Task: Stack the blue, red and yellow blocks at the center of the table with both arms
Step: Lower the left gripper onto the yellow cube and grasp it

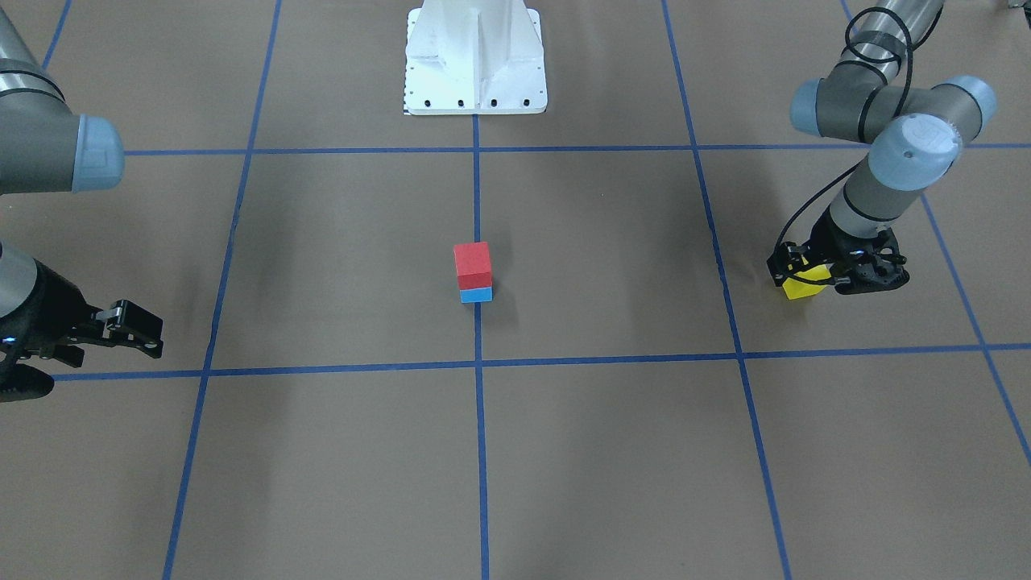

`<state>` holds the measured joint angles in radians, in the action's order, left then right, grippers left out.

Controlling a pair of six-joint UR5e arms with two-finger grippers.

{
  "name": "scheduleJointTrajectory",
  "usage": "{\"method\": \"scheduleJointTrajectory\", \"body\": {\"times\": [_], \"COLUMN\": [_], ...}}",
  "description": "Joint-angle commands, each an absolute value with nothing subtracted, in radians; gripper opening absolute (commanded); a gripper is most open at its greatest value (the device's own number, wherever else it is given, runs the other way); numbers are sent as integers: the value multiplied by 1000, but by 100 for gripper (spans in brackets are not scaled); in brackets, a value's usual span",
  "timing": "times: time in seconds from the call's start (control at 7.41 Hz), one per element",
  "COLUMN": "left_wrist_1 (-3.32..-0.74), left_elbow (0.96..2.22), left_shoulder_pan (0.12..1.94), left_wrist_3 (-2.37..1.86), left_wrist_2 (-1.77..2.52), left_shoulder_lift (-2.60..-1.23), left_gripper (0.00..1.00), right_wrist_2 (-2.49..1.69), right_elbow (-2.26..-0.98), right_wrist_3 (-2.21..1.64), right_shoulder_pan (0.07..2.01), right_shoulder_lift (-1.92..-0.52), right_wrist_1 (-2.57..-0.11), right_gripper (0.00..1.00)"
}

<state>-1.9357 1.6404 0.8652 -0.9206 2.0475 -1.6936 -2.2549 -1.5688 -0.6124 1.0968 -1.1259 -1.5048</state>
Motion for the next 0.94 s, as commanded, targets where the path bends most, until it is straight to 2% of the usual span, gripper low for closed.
{"method": "scheduleJointTrajectory", "body": {"times": [0.0, 0.13, 0.27, 0.4, 0.81], "left_wrist_1": [-1936, -1937, -1937, -1930, -1860], "left_elbow": [1641, 1641, 1644, 1667, 1739], "left_shoulder_pan": [865, 867, 867, 868, 907], "left_wrist_3": [-922, -919, -919, -914, -913], "left_wrist_2": [2051, 2051, 2051, 2055, 2108], "left_shoulder_lift": [-1690, -1689, -1690, -1687, -1727], "left_gripper": [94, 49, 16, 0, 0], "right_wrist_2": [-2255, -2255, -2255, -2255, -2255], "right_elbow": [-1569, -1569, -1569, -1568, -1569], "right_wrist_3": [-614, -614, -614, -614, -612], "right_shoulder_pan": [1097, 1097, 1097, 1095, 1097], "right_shoulder_lift": [-1126, -1126, -1126, -1126, -1124], "right_wrist_1": [-1505, -1505, -1505, -1505, -1505], "right_gripper": [99, 99, 99, 99, 99]}}
